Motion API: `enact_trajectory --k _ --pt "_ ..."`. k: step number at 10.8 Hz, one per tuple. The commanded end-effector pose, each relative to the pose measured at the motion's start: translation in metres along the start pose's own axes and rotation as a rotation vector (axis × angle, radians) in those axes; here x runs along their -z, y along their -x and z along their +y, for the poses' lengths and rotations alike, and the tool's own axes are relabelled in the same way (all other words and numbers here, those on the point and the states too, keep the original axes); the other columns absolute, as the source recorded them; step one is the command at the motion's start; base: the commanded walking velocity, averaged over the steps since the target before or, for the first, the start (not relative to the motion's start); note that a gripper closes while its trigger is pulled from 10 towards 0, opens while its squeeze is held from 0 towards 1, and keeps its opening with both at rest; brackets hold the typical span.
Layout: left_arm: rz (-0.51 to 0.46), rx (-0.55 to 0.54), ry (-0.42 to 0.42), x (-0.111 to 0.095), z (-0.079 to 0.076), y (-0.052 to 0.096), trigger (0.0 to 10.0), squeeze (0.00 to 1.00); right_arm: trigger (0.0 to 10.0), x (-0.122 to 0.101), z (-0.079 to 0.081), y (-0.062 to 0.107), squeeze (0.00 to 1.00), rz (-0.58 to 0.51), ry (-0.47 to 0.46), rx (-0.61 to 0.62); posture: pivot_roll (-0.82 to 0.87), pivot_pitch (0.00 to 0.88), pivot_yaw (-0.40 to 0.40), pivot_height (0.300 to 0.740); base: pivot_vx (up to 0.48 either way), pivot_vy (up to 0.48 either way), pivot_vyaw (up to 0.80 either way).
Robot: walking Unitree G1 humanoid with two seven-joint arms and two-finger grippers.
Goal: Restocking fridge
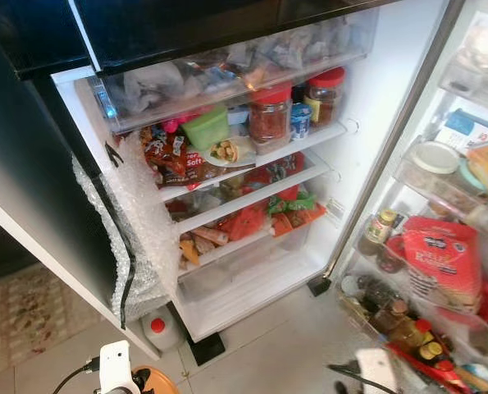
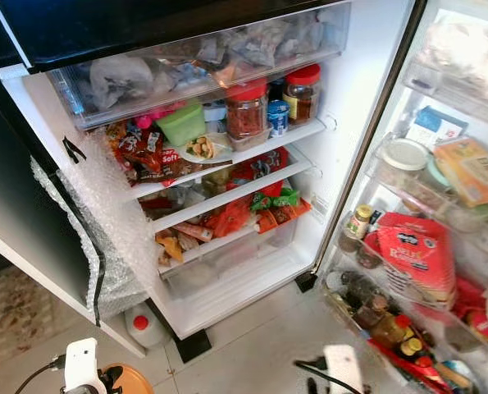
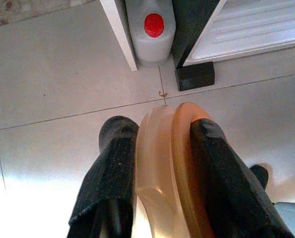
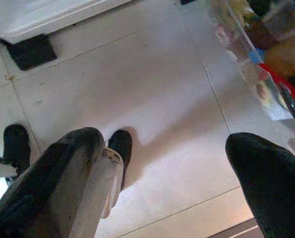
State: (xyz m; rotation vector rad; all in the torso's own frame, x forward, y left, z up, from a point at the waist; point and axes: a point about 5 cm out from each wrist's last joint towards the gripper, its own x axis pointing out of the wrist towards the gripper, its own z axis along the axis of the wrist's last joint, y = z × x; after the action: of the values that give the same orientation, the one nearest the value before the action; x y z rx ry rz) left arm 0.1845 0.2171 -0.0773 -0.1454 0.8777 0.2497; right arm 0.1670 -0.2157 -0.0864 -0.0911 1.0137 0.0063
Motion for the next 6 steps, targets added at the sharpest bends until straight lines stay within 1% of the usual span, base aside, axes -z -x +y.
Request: enact_trajectory --k 1,2,3,5,6 --pt "0.100 -0.019 -0.010 0.0258 0.0058 0.0054 10.0 0.00 10.0 0.0047 0.0057 -0.0001 0.00 0.021 0.009 -0.018 -0.07 0.075 0.022 0.740 0.000 -0.289 0.00" --pt "0.099 -0.019 -0.007 0.0257 0.0060 0.0054 10.0 0.00 10.0 0.0044 0.0062 -0.0003 0.00 0.024 0.011 -0.016 -0.07 0.077 0.023 0.740 0.000 -0.289 0.00" --pt "0.097 -0.019 -0.007 0.0250 0.0057 0.0052 10.0 0.00 10.0 0.0031 0.0114 -0.0013 0.00 0.024 0.010 -0.021 -0.07 0.081 0.023 0.740 0.000 -0.289 0.80" --pt "0.092 -0.017 -0.012 0.0240 0.0051 0.0049 10.0 0.00 10.0 0.0052 0.0142 -0.0014 0.00 0.031 -0.051 -0.014 -0.07 0.085 0.026 0.740 0.000 -0.289 0.00" --pt "0.090 -0.015 -0.013 0.0235 0.0041 0.0047 10.0 0.00 10.0 0.0051 0.0151 -0.0014 0.00 0.026 -0.047 -0.016 -0.07 0.088 0.025 0.740 0.000 -0.285 0.00"
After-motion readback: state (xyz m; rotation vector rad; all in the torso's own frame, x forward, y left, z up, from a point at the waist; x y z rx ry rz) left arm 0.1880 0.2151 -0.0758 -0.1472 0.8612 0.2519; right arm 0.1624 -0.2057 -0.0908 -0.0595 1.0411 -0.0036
